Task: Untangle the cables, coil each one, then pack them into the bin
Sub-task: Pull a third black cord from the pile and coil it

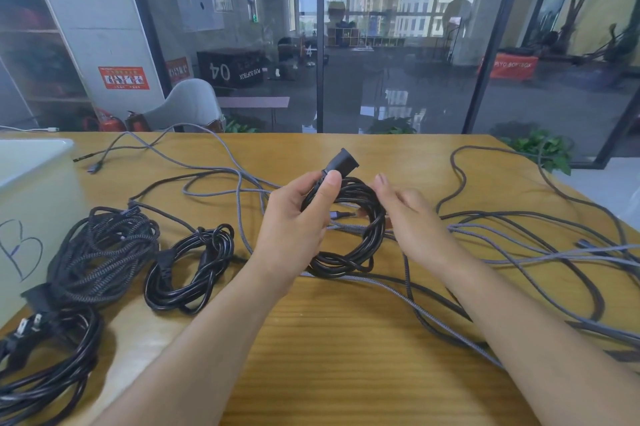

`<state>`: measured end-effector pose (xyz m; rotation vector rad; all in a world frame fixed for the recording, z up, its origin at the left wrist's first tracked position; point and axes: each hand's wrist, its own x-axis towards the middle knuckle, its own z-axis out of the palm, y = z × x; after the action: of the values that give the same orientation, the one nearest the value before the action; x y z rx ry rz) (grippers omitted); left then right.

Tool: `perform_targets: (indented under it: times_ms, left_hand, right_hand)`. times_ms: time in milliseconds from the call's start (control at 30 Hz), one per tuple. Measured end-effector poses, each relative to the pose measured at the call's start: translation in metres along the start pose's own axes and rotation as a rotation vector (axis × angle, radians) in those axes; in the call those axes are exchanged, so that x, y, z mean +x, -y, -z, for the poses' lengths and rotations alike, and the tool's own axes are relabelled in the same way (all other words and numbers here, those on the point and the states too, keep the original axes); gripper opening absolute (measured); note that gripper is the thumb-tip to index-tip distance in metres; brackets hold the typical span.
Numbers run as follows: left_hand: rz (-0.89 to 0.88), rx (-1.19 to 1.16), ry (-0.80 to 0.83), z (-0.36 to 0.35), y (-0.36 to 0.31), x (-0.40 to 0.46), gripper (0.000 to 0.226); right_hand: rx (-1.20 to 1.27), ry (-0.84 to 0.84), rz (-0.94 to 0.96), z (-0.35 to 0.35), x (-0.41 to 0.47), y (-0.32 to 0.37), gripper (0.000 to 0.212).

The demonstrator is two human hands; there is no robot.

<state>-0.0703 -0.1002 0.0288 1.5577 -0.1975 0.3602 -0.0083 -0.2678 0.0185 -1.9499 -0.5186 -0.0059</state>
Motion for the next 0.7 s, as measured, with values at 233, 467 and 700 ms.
perform_targets:
  times_ms: [233,467,700]
  left_hand:
    - [-0.014,0.103,-0.088,0.007,0.013,0.008,0.041]
    - [-0.007,0.067,-0.104,0.007,0.009,0.007,0.039]
    - [0.003,0.025,-0.089,0.0,0.004,0.004,0.045]
  right_hand:
    - [0.02,0.147,0.055,-0.001,0.0,-0.001,0.058]
    - [0.525,0.31,-0.069,-0.001,-0.002,0.001,0.026]
    - [0.514,0.219,0.06,-0.015,0.0,-0.004,0.014]
